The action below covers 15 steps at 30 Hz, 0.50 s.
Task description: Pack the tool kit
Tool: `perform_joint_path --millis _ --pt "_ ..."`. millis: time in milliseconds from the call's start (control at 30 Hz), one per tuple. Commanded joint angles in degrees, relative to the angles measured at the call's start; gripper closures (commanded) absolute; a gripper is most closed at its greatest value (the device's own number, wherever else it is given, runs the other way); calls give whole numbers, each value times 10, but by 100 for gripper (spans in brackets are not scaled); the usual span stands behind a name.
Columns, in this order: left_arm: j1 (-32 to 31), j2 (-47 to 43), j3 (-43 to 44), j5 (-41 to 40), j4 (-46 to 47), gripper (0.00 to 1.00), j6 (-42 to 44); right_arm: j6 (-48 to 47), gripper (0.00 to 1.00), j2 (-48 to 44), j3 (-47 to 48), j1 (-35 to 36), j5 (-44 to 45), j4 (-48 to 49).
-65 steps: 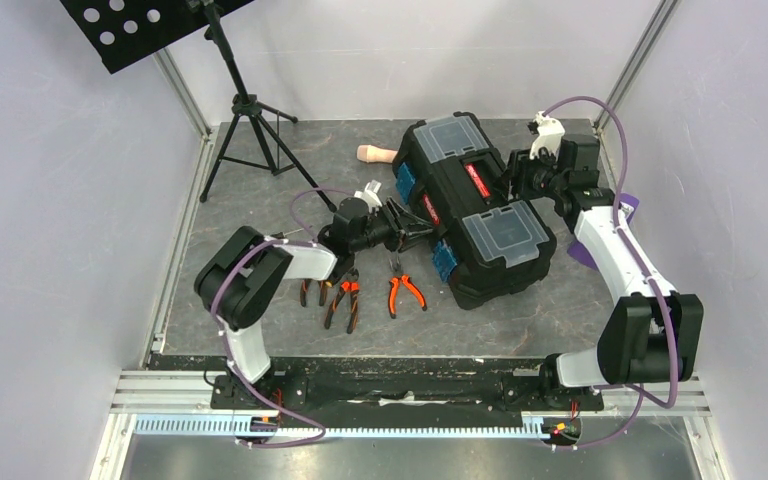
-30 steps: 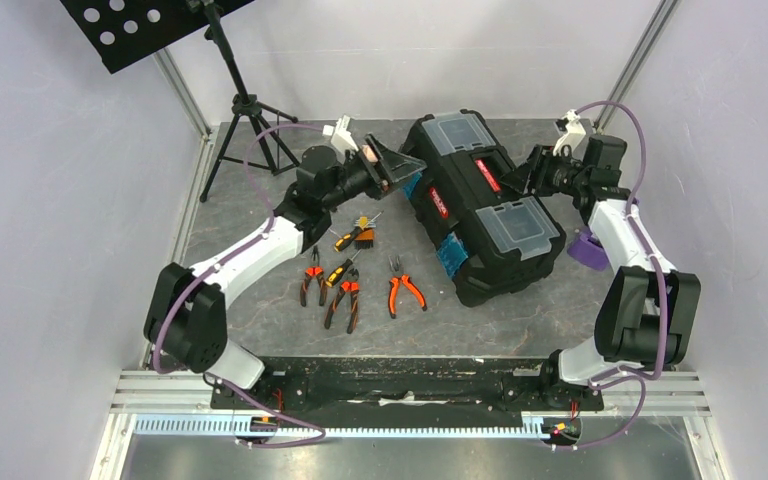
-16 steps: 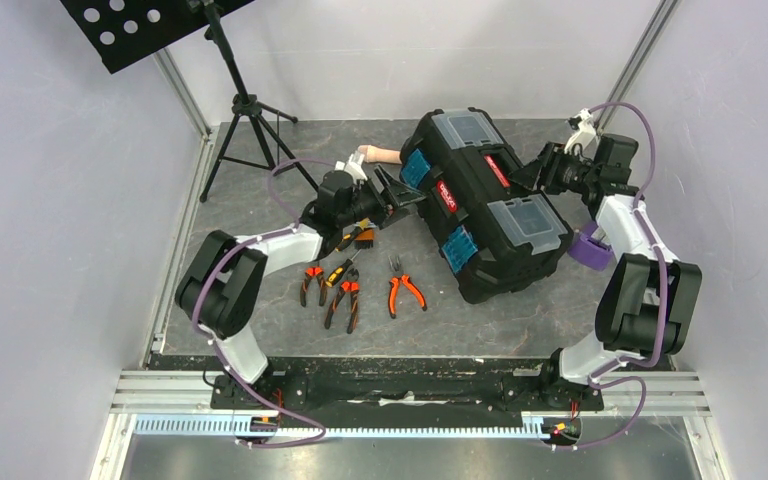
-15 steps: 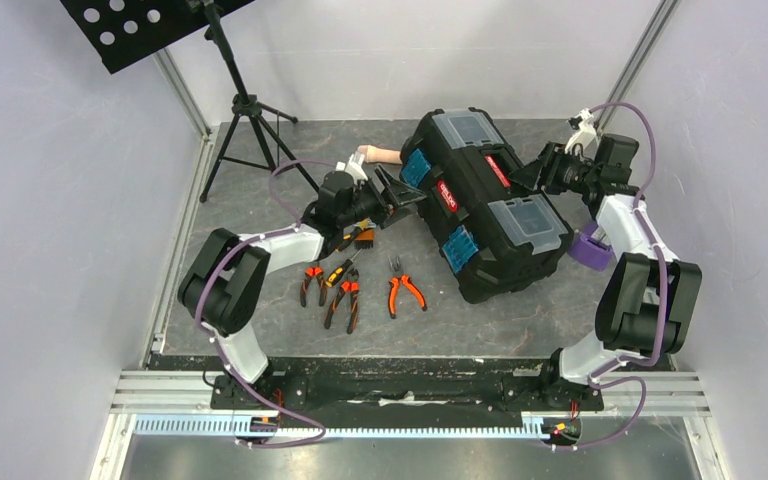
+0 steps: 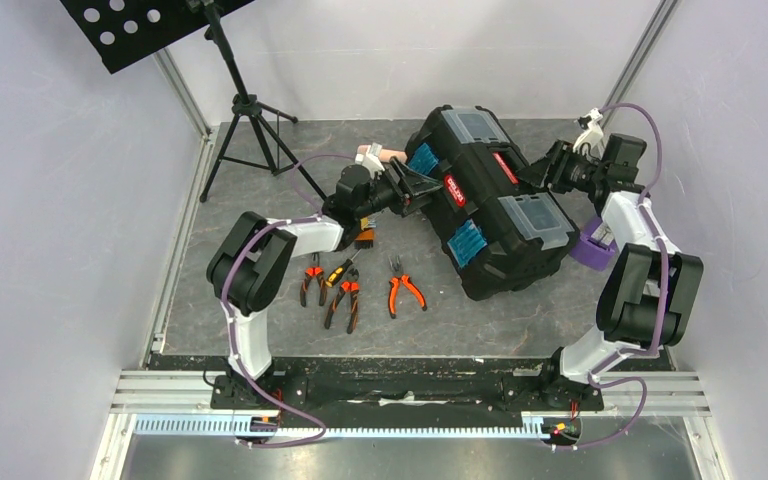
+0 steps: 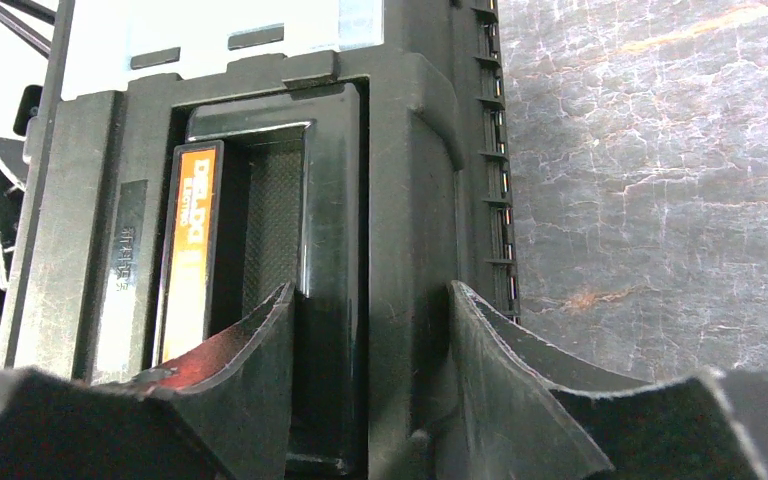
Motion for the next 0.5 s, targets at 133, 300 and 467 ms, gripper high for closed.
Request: perform_joint_path --millis 133,300,467 --pt "-62 -5 18 2 64 38 -35 -100 73 147 -117 67 207 -198" --pt "-77 -59 -6 -1 62 43 -35 -90 73 125 -161 95 185 -180" --pt "-82 -114 -17 -1 32 49 -13 -72 73 88 -213 117 151 -149"
